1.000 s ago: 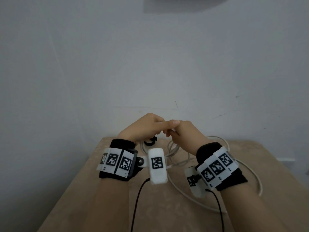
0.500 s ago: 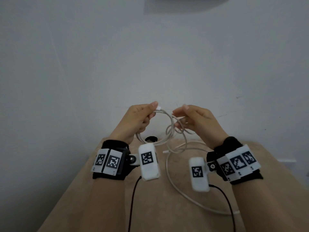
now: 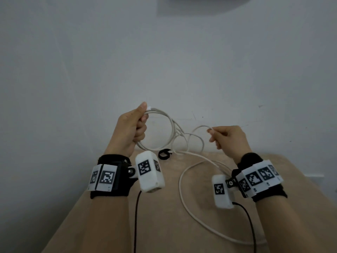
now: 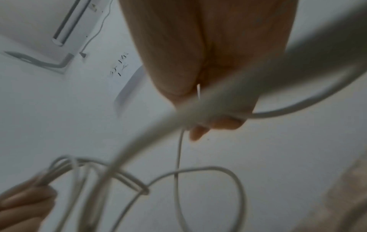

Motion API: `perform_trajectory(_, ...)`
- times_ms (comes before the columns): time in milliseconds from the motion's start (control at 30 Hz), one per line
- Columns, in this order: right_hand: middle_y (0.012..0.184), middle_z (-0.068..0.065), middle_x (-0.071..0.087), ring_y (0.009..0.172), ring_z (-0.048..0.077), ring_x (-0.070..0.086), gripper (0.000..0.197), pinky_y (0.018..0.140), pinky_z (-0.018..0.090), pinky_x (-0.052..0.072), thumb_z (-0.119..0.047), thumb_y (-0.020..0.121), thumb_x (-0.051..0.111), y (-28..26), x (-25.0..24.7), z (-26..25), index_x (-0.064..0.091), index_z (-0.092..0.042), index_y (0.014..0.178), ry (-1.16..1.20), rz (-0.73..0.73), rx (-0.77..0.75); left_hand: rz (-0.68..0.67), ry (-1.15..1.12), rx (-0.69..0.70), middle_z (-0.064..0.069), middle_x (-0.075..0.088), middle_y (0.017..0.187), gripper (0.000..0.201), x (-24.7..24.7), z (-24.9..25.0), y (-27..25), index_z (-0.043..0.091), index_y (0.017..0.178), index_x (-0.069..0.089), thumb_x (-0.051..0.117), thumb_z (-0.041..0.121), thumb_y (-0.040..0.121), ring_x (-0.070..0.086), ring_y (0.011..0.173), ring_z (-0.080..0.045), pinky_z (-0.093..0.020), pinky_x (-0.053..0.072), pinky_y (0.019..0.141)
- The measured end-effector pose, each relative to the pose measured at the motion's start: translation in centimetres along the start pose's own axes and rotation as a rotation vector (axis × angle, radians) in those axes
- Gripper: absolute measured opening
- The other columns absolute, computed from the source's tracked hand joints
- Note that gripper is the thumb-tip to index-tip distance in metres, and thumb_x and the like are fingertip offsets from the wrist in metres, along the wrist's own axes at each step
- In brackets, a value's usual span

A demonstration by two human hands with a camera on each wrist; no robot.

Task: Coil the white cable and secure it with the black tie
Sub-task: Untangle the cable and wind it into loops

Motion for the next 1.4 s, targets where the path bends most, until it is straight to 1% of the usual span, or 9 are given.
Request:
perform_trajectory(100, 0.070, 0.002, 0.066, 0.059, 0.011, 0.056, 0.018, 0.054, 0.017, 0.048, -0.013, 0.094, 0.056, 0.4, -1.0, 2.2, 0.071, -0.006, 0.091, -0.081, 0.020, 0.172, 0.059, -0.080, 0.006, 0.009, 0.024, 0.048, 0.042, -1.6, 0.2, 0.1, 0.018, 0.061, 0.041, 0.049, 0.037, 0.097, 0.016, 0.033, -0.002, -0.015, 0.013, 0.032)
perform_trajectory(167, 0.090, 0.010, 0.070, 0.077, 0.020, 0.063, 0.020, 0.074, 0.026, 0.054, -0.009, 0.093, 0.055, 0.5, -0.8, 2.9, 0.069, -0.005, 0.107, -0.176, -0.045, 0.217, 0.068, -0.091, 0.002, 0.009, 0.024, 0.047, 0.041, -1.8, 0.1, 0.2, 0.018, 0.061, 0.040, 0.048, 0.037, 0.097, 0.016, 0.033, -0.002, -0.015, 0.012, 0.032)
perform_trajectory(233, 0.108, 0.009, 0.067, 0.100, 0.022, 0.061, 0.030, 0.089, 0.024, 0.044, -0.009, 0.090, 0.057, 0.3, -0.3, 1.9, 0.063, -0.011, 0.120, -0.280, -0.086, 0.138, 0.054, -0.078, 0.001, 0.009, 0.024, 0.049, 0.041, -1.3, -0.1, 0.2, 0.019, 0.061, 0.041, 0.049, 0.037, 0.097, 0.016, 0.034, -0.002, -0.015, 0.012, 0.033)
perform_trajectory(400, 0.109, -0.009, 0.068, 0.107, 0.006, 0.059, 0.029, 0.097, 0.025, 0.044, -0.014, 0.086, 0.065, -0.8, 1.3, -2.8, 0.065, -0.029, 0.111, -0.017, -0.160, -0.128, -0.007, -0.050, 0.015, 0.007, 0.022, 0.052, 0.041, 0.3, -0.1, 0.1, 0.019, 0.061, 0.042, 0.051, 0.037, 0.096, 0.015, 0.036, -0.003, -0.016, 0.013, 0.033)
perform_trajectory(533, 0.104, -0.011, 0.071, 0.101, 0.004, 0.064, 0.018, 0.096, 0.028, 0.048, -0.026, 0.088, 0.064, -1.8, 3.6, -4.9, 0.069, -0.028, 0.105, 0.097, -0.312, -0.186, -0.027, -0.049, 0.026, 0.007, 0.023, 0.051, 0.041, 1.0, 0.2, -0.1, 0.019, 0.060, 0.042, 0.050, 0.037, 0.096, 0.016, 0.037, -0.004, -0.016, 0.013, 0.034)
perform_trajectory(833, 0.105, -0.010, 0.058, 0.076, -0.001, 0.051, 0.051, 0.067, 0.013, 0.038, -0.039, 0.078, 0.073, -2.1, 5.2, -3.4, 0.056, -0.028, 0.125, -0.255, -0.486, -0.149, -0.035, -0.060, 0.026, 0.008, 0.025, 0.050, 0.040, 1.2, 0.2, -0.1, 0.017, 0.062, 0.043, 0.050, 0.035, 0.097, 0.017, 0.035, -0.003, -0.015, 0.015, 0.033)
perform_trajectory(967, 0.117, -0.002, 0.046, 0.087, 0.006, 0.051, 0.069, 0.081, 0.022, 0.042, -0.048, 0.071, 0.077, -2.4, 5.7, -2.6, 0.048, -0.031, 0.131, -0.285, -0.537, -0.065, -0.040, -0.083, 0.030, 0.007, 0.024, 0.051, 0.041, 1.3, 0.6, 0.0, 0.018, 0.061, 0.041, 0.050, 0.037, 0.096, 0.016, 0.036, -0.003, -0.016, 0.012, 0.035)
perform_trajectory(1233, 0.078, 0.007, 0.073, 0.056, 0.015, 0.061, 0.028, 0.063, 0.030, 0.056, -0.034, 0.087, 0.065, -1.9, 4.3, -2.2, 0.058, -0.009, 0.097, 0.019, -0.416, 0.092, 0.019, -0.084, 0.024, 0.008, 0.024, 0.049, 0.041, 0.4, 0.6, 0.1, 0.017, 0.062, 0.040, 0.050, 0.036, 0.097, 0.016, 0.035, -0.003, -0.017, 0.010, 0.036)
perform_trajectory(1400, 0.062, 0.006, 0.069, 0.050, 0.013, 0.060, 0.025, 0.056, 0.023, 0.052, -0.027, 0.084, 0.069, -4.0, 5.2, -4.6, 0.070, -0.002, 0.085, 0.077, -0.804, 0.042, 0.034, -0.038, 0.031, 0.007, 0.024, 0.051, 0.041, 0.4, 0.3, 0.1, 0.017, 0.062, 0.042, 0.051, 0.036, 0.097, 0.016, 0.036, -0.004, -0.016, 0.013, 0.035)
Point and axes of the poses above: each hand's wrist, its own y-axis towards the middle knuckle, its own x-axis out of the palm, z = x × y, the point moved 5 cm from there along y, towards the middle knuckle
